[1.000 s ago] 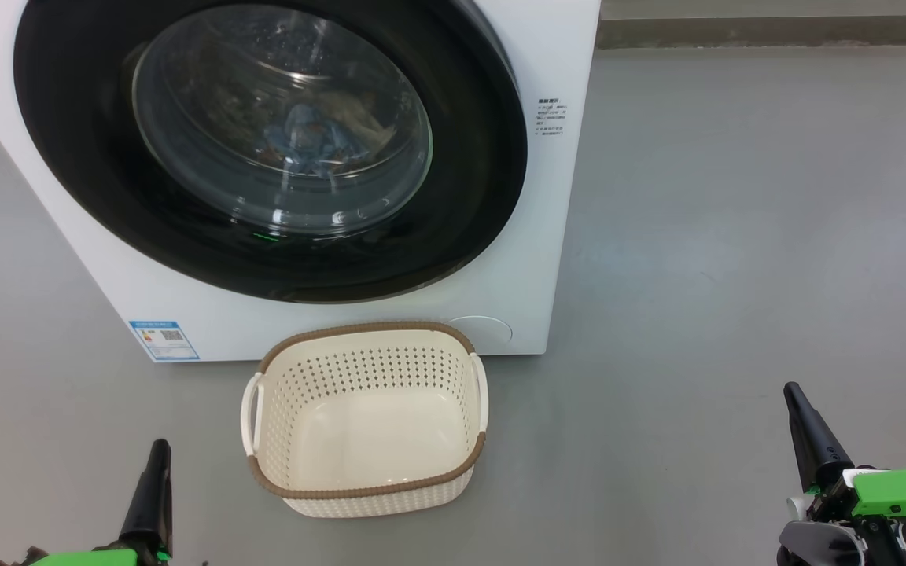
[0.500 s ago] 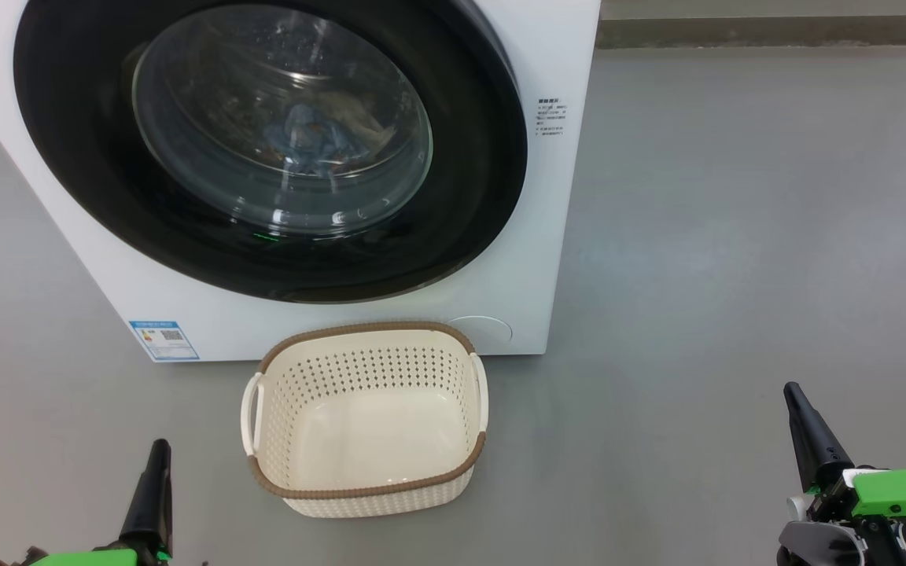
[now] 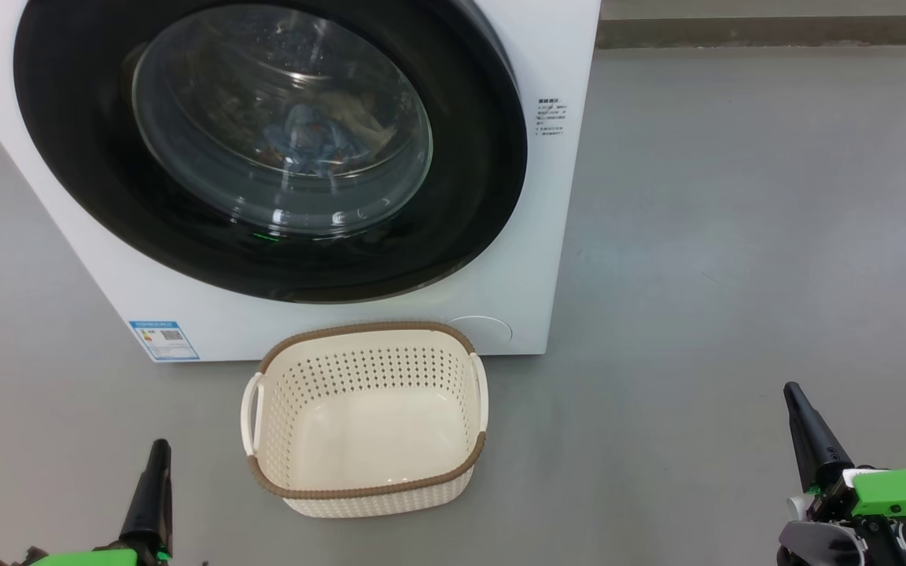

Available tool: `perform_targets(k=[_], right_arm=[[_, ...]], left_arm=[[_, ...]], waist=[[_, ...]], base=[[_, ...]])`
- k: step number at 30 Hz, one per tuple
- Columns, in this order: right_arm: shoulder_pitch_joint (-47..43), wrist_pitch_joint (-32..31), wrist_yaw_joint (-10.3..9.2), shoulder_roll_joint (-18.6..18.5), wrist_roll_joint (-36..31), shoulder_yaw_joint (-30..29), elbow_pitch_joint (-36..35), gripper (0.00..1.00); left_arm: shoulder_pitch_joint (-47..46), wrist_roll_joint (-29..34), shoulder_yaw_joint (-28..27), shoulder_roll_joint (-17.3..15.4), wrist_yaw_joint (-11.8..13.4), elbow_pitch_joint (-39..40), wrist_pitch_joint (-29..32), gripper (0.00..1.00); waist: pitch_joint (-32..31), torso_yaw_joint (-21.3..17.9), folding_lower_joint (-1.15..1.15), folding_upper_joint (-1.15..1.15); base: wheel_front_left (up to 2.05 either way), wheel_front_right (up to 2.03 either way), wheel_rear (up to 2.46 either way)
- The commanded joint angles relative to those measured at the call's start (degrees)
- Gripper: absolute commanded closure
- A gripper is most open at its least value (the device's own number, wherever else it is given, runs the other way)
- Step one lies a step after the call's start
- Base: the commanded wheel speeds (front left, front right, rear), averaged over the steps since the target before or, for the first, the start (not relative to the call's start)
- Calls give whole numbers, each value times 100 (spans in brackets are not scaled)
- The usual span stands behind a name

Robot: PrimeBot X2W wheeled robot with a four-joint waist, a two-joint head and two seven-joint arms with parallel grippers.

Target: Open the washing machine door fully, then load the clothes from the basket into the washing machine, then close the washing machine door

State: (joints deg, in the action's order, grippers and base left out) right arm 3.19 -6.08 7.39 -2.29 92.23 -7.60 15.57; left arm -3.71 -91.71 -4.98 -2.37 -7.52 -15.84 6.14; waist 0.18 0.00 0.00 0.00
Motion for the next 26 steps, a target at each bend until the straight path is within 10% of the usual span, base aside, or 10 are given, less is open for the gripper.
perform_targets(k=[1,26], right_arm=[[299,-44,10,-60,-10,103,-155,100],[299,-45,10,-60,-10,103,-155,100]], left_arm=[[-247,-46,-153,-51,3,181,35,100],[-247,-46,-153,-51,3,181,34,100]], waist=[[0,0,0,0],[0,0,0,0]], base=[[0,0,0],[0,0,0]])
